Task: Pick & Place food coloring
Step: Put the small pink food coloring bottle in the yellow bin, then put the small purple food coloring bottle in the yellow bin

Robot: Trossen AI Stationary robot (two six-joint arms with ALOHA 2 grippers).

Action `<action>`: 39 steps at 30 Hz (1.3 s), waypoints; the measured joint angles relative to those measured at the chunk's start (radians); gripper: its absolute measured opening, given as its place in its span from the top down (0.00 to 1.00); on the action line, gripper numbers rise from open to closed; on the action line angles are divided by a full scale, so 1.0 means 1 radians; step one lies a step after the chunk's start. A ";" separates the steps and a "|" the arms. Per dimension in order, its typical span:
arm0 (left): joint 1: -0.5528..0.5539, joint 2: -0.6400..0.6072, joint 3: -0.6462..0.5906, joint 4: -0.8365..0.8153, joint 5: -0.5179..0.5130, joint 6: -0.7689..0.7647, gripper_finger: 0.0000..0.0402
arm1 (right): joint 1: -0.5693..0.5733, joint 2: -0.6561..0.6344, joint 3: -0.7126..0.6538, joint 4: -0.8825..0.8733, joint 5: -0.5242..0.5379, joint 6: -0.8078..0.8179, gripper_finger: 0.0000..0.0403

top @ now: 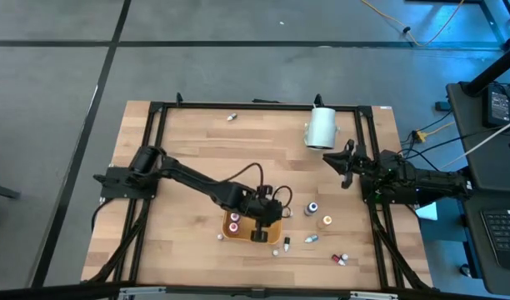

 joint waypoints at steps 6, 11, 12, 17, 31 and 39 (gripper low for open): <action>-0.004 0.042 0.000 0.004 -0.032 -0.024 0.84 | 0.000 0.001 0.000 -0.002 -0.005 0.000 0.84; 0.004 0.077 0.000 0.008 -0.037 -0.038 0.84 | 0.000 0.000 0.000 -0.002 -0.005 0.001 0.84; 0.006 0.081 0.000 0.007 -0.037 -0.038 0.84 | 0.000 0.000 0.000 -0.001 -0.005 0.000 0.84; 0.015 0.096 -0.001 0.015 -0.037 -0.038 0.80 | 0.000 0.000 0.000 -0.001 -0.005 0.000 0.84; 0.017 0.092 0.000 0.011 -0.047 -0.012 0.75 | 0.000 0.000 0.000 -0.001 -0.004 -0.002 0.84; 0.042 -0.018 -0.001 -0.069 -0.047 0.024 0.75 | 0.000 0.000 0.000 -0.001 -0.004 -0.003 0.84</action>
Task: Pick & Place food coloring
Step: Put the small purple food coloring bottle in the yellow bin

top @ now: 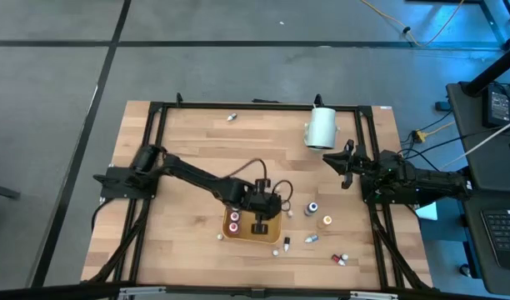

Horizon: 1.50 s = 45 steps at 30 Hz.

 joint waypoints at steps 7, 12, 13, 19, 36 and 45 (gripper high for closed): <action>0.082 -0.227 0.000 -0.045 -0.013 0.062 0.76 | 0.000 0.000 0.000 0.000 0.000 0.002 0.84; 0.161 -0.366 0.000 -0.108 -0.104 0.214 0.75 | 0.000 0.000 0.000 0.000 0.000 0.003 0.84; 0.176 -0.390 0.000 -0.127 -0.131 0.245 0.75 | 0.000 0.000 0.000 0.000 0.000 0.004 0.84; 0.346 -0.508 0.000 -0.288 -0.190 0.267 0.75 | 0.000 0.000 0.000 0.000 0.000 0.051 0.84; 1.056 -0.276 0.000 -0.365 0.387 0.293 0.36 | 0.000 0.000 0.000 0.015 0.100 0.052 0.84; 1.114 -0.072 0.000 -0.313 0.361 0.204 0.32 | -0.001 0.000 0.000 0.016 0.106 0.048 0.84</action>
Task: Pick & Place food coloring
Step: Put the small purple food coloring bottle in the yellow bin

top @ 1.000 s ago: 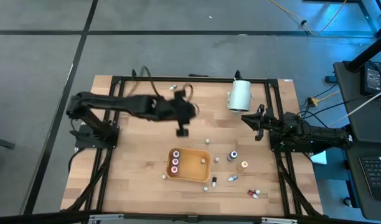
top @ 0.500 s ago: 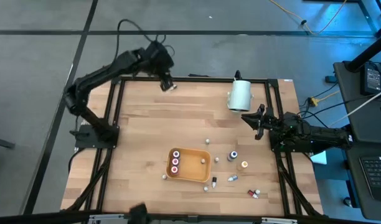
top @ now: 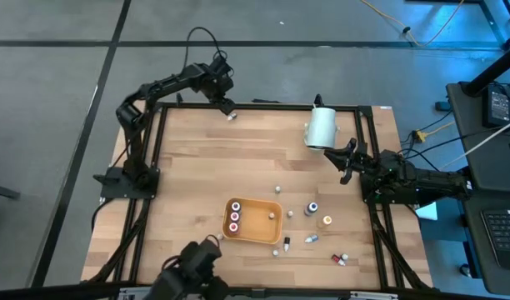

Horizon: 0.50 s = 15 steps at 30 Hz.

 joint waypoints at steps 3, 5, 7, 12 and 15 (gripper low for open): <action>-0.020 0.028 0.000 0.048 -0.055 0.020 0.33 | 0.000 0.000 0.000 0.000 0.000 0.000 0.84; -0.040 0.043 0.000 0.059 -0.072 0.021 0.33 | 0.000 0.000 0.000 0.000 0.001 0.000 0.84; -0.059 0.054 0.000 0.082 -0.077 0.023 0.32 | 0.000 0.000 0.000 0.000 0.001 -0.002 0.84; -0.097 0.073 0.000 0.135 -0.137 0.000 0.33 | 0.000 0.000 0.000 0.000 0.001 -0.003 0.84; -0.116 0.073 0.000 0.158 -0.203 -0.029 0.33 | 0.000 0.000 0.000 0.000 0.001 -0.004 0.84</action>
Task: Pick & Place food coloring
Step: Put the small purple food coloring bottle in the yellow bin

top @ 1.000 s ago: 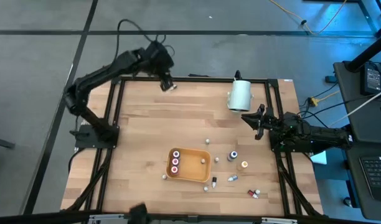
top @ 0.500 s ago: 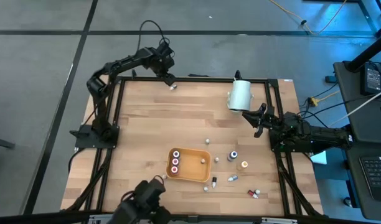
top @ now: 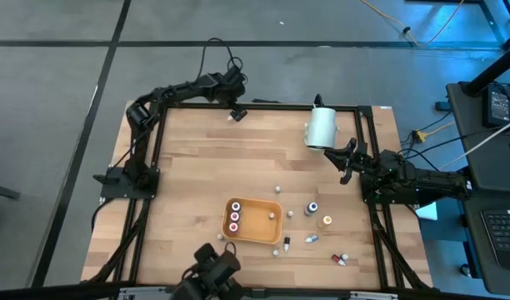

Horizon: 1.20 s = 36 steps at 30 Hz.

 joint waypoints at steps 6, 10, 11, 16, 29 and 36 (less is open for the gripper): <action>-0.017 0.002 0.000 -0.005 -0.016 -0.013 0.33 | 0.000 0.000 0.000 0.000 0.000 -0.019 0.84; -0.017 0.017 0.000 -0.033 -0.048 -0.021 0.34 | 0.000 0.000 0.000 0.000 0.000 -0.019 0.84; -0.016 0.025 0.000 -0.032 -0.050 -0.030 0.35 | 0.000 0.000 0.000 0.000 0.000 -0.019 0.84; -0.016 0.064 0.000 -0.033 -0.038 -0.044 0.37 | 0.000 0.000 0.000 0.000 0.000 -0.021 0.84; -0.018 0.133 0.000 -0.040 -0.011 -0.052 0.53 | 0.000 0.000 0.000 0.000 0.000 -0.022 0.84; -0.019 0.138 0.000 -0.033 -0.059 -0.045 0.69 | 0.000 0.000 0.000 0.000 0.000 -0.031 0.84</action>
